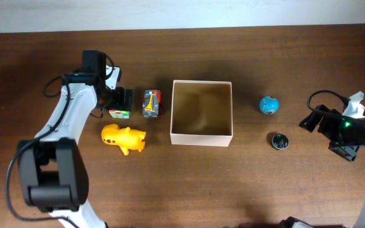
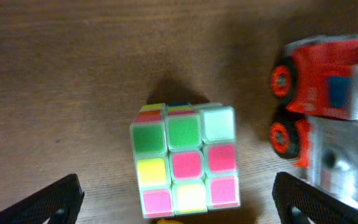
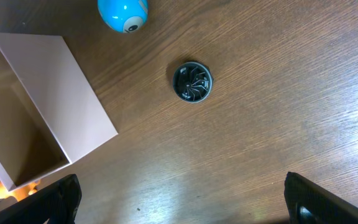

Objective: Pack container
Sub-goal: 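Grasp the Rubik's cube with the left gripper and lift it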

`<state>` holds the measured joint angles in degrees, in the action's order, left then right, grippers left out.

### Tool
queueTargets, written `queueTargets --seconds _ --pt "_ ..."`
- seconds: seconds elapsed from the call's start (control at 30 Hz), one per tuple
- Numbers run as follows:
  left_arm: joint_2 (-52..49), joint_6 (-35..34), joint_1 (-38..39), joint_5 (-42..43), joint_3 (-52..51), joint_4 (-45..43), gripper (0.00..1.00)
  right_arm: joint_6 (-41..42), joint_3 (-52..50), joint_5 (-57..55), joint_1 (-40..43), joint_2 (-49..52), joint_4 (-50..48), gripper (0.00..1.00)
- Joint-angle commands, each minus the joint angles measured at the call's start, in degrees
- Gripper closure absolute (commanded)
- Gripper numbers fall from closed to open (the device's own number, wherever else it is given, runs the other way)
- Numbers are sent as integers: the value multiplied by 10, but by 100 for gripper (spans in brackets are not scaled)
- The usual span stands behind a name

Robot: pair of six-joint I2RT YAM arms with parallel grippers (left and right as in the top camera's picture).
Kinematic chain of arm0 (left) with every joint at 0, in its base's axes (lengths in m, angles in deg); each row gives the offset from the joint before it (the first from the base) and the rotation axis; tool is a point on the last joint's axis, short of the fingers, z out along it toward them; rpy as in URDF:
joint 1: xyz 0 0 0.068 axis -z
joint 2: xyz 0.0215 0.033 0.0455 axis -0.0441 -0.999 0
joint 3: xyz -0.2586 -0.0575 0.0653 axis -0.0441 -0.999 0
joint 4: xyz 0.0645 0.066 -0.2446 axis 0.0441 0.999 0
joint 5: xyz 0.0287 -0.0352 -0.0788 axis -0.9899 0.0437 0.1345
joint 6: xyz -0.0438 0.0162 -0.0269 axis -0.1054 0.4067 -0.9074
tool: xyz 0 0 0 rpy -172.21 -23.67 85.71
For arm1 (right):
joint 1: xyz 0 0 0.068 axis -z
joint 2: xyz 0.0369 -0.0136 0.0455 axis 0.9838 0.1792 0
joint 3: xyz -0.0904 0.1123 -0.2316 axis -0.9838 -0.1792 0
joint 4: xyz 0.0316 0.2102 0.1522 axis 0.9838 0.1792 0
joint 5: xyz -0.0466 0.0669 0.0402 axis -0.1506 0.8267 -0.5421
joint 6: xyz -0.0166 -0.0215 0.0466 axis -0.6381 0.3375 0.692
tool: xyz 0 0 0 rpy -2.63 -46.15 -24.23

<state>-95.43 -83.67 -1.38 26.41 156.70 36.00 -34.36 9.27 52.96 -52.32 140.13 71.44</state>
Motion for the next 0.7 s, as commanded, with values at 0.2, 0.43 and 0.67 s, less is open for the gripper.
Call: queueTargets --seconds 0.2,0.43,0.67 --pt "-59 12 -2 -4 9 -35 9 4 10 11 4 1 -2 1" --pt "-59 12 -2 0 14 -42 49 4 10 11 4 1 -2 1" --pt "-31 12 0 5 76 30 55 4 10 11 4 1 -1 1"
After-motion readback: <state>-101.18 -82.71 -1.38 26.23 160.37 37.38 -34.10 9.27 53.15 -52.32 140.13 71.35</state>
